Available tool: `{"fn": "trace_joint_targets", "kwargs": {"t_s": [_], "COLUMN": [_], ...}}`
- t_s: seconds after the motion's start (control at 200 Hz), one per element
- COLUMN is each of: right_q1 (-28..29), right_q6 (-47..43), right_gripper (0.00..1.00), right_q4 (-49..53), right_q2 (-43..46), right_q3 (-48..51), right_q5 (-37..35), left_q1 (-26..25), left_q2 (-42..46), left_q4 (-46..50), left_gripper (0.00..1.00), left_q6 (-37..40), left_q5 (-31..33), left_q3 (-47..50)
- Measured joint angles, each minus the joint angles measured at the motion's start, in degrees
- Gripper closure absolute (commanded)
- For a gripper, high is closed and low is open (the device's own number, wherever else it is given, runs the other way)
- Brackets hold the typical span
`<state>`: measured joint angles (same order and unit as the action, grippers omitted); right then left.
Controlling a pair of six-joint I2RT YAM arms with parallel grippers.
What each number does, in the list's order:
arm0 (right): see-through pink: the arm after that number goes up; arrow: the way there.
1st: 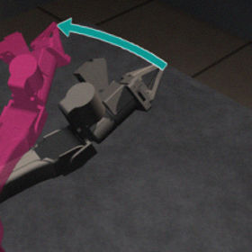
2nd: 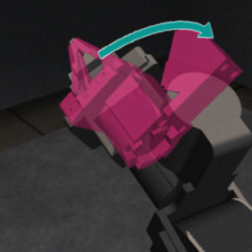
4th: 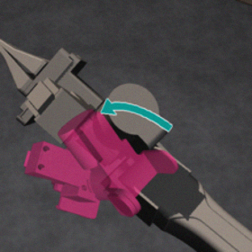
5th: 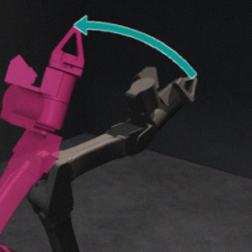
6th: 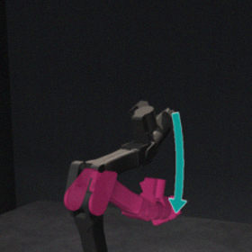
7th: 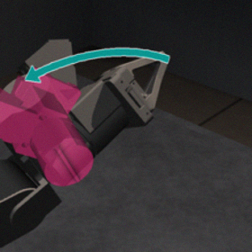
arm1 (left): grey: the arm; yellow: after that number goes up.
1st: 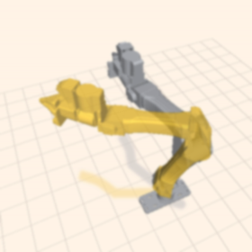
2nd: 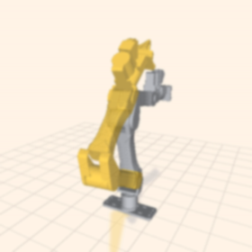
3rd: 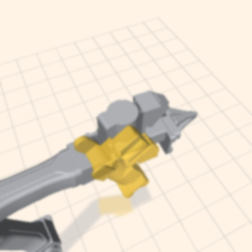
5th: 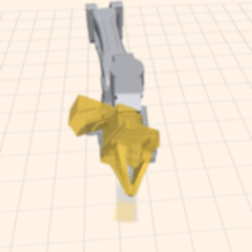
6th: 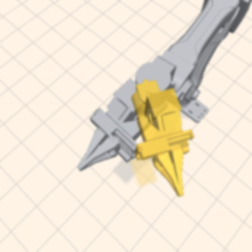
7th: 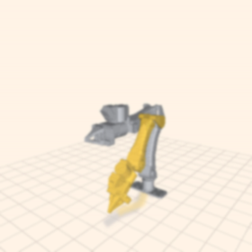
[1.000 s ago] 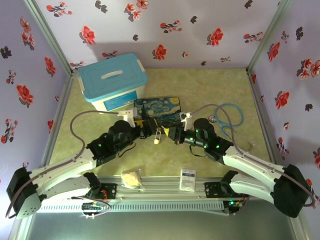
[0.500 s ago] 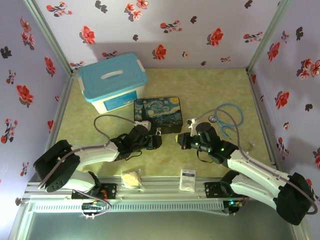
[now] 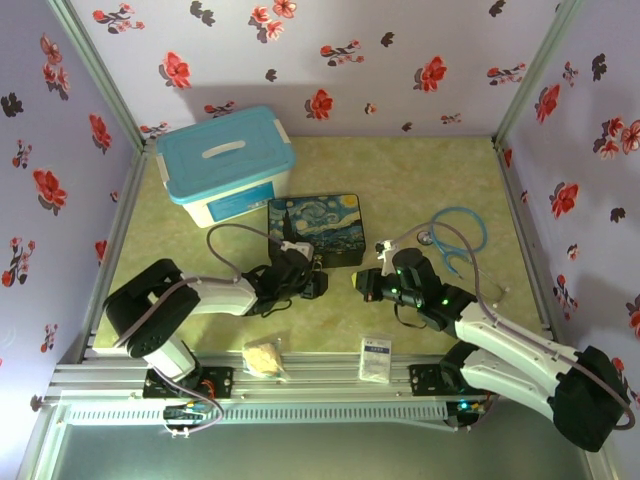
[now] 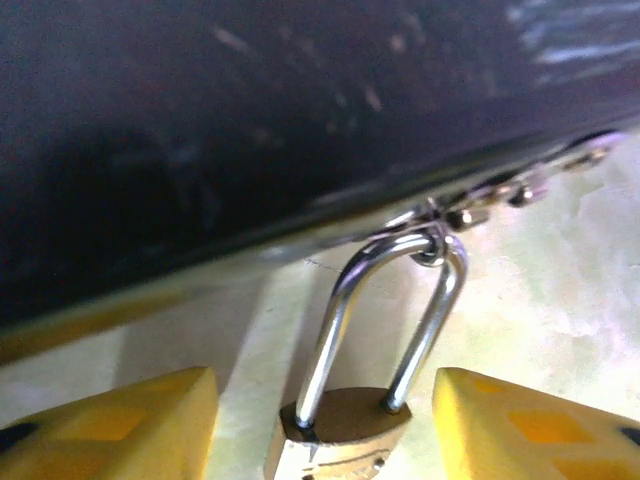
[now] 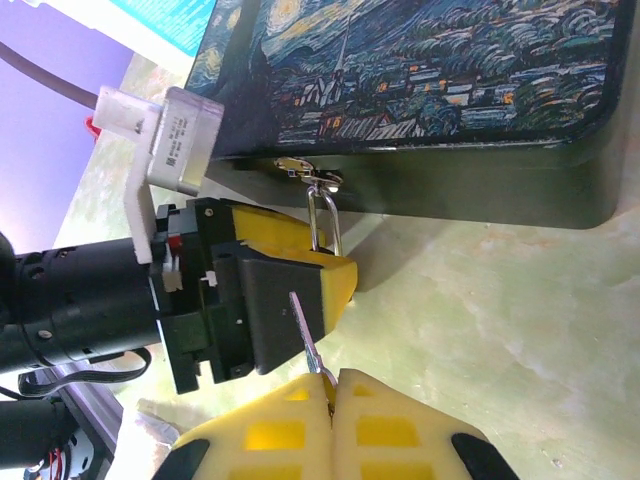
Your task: Unlock the padlock with the key
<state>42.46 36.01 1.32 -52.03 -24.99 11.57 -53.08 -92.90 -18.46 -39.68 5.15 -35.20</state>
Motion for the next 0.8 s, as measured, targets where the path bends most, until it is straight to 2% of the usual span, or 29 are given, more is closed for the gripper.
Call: {"fn": "trace_joint_targets", "kwargs": {"t_s": [0.215,0.56,0.695,0.8], "right_q1": [0.0,0.0,0.0,0.0], "right_q6": [0.2,0.7,1.5,2.2], "right_gripper": [0.99,0.99,0.99,1.00], "right_q4": [-0.7,-4.2,-4.8,-5.8], "right_q2": [-1.1,-4.0,-4.3,-4.9], "right_q3": [0.4,1.3,2.1,2.8], "right_q5": [0.0,0.4,0.5,0.6], "left_q1": [-1.5,-2.9,-3.8,-4.6], "left_q2": [-0.3,-1.8,-3.1,-4.6], "left_q4": [-3.5,-7.9,-10.3,-13.8], "left_gripper": [0.61,0.69,0.82,0.84], "left_q6": [-1.0,-4.5,-6.7,-8.3], "left_q5": [0.8,1.8,3.1,4.0], "left_q3": [0.5,1.7,1.8,2.1]}}
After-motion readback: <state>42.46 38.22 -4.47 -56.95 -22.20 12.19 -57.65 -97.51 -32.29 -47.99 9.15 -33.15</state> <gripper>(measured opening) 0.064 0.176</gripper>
